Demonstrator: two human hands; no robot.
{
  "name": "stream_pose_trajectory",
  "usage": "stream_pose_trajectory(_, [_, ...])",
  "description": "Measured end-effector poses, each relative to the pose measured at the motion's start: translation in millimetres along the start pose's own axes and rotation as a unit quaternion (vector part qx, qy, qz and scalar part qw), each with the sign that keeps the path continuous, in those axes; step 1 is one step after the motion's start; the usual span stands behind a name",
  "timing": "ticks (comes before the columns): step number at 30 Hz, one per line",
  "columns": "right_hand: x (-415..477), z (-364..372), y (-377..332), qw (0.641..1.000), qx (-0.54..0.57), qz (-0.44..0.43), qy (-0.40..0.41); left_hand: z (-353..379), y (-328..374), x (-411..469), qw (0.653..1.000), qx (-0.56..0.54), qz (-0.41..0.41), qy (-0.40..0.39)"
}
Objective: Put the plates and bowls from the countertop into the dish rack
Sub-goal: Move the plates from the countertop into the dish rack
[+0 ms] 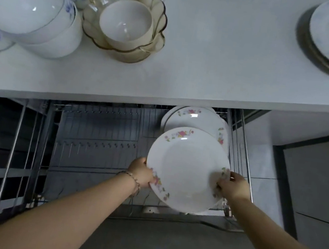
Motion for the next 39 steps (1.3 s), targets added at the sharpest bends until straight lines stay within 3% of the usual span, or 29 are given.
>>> stream_pose_trajectory(7, [71, 9, -1, 0.996, 0.063, 0.024, 0.053, -1, 37, 83, 0.997, 0.032, 0.01, 0.071])
stream_pose_trajectory(16, [110, 13, -9, 0.985, 0.131, 0.003, 0.116, 8, 66, 128, 0.988, 0.069, 0.012, 0.136])
stream_pose_trajectory(22, [93, 14, 2, 0.981, 0.145, -0.026, 0.125, 16, 52, 119, 0.982, 0.022, 0.089, 0.162])
stream_pose_trajectory(30, [101, 35, -1, 0.986, 0.129, 0.06, 0.091, 34, 40, 123, 0.986, -0.103, 0.029, 0.128])
stream_pose_trajectory(35, [101, 33, -4, 0.99, 0.095, 0.041, 0.098, 36, 44, 119, 0.993, -0.057, 0.031, 0.101])
stream_pose_trajectory(39, [85, 32, 5, 0.989, 0.101, 0.104, -0.039, 32, 44, 93, 0.997, 0.018, 0.023, 0.066])
Point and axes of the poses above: each hand's wrist, its own x-axis towards the middle knuckle, its own z-axis out of the palm, y = z × x, the point moved 6 cm from there along x, towards the middle knuckle, and after that the axes turned 8 degrees about -y, right-handed, at the moved point
